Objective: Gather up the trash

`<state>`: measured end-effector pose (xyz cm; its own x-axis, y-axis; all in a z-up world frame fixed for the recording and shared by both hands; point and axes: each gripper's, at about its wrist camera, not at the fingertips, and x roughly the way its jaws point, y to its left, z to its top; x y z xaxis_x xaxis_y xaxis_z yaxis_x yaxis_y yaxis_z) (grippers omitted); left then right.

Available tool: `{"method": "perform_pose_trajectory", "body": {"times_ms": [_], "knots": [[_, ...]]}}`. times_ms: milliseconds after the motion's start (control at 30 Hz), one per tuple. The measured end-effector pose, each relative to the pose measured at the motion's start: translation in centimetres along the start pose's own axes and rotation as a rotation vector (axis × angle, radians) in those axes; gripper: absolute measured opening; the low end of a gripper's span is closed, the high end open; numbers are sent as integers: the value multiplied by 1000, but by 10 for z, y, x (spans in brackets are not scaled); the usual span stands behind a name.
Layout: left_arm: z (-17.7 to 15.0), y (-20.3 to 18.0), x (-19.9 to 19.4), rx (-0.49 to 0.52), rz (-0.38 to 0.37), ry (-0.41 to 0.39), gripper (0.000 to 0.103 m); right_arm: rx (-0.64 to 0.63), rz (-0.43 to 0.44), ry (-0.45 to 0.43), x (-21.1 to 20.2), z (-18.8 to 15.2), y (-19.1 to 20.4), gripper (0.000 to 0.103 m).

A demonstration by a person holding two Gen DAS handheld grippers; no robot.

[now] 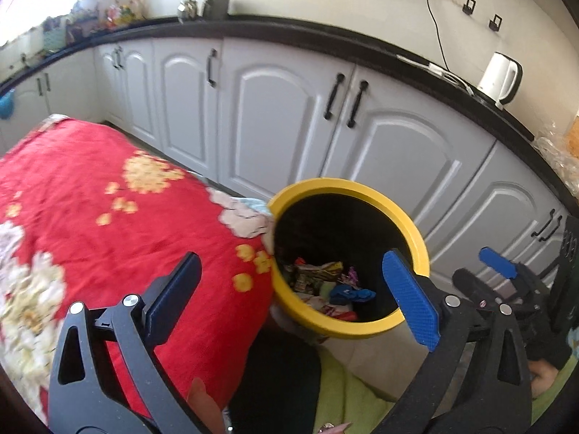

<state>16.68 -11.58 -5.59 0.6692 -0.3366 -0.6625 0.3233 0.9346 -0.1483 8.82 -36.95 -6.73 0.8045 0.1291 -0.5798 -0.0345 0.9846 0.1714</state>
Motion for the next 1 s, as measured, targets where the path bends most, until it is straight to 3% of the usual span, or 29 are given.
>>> {"method": "perform_pose_trajectory", "body": {"times_ms": [367,567,767,1000], "knots": [[-46,7,-70,19,161,-181,92,-57,-40,-195,-50,-16,43,97],[-70,1,-91,10,185,-222,92,-63,-39,-260,-68,-30,55,97],[-73,1,-103,-9,175,-282,92,-73,-39,-351,-83,-35,61,97],[-74,-2,-107,-3,180,-309,92,-90,-34,-361,-85,-38,63,97]]}}
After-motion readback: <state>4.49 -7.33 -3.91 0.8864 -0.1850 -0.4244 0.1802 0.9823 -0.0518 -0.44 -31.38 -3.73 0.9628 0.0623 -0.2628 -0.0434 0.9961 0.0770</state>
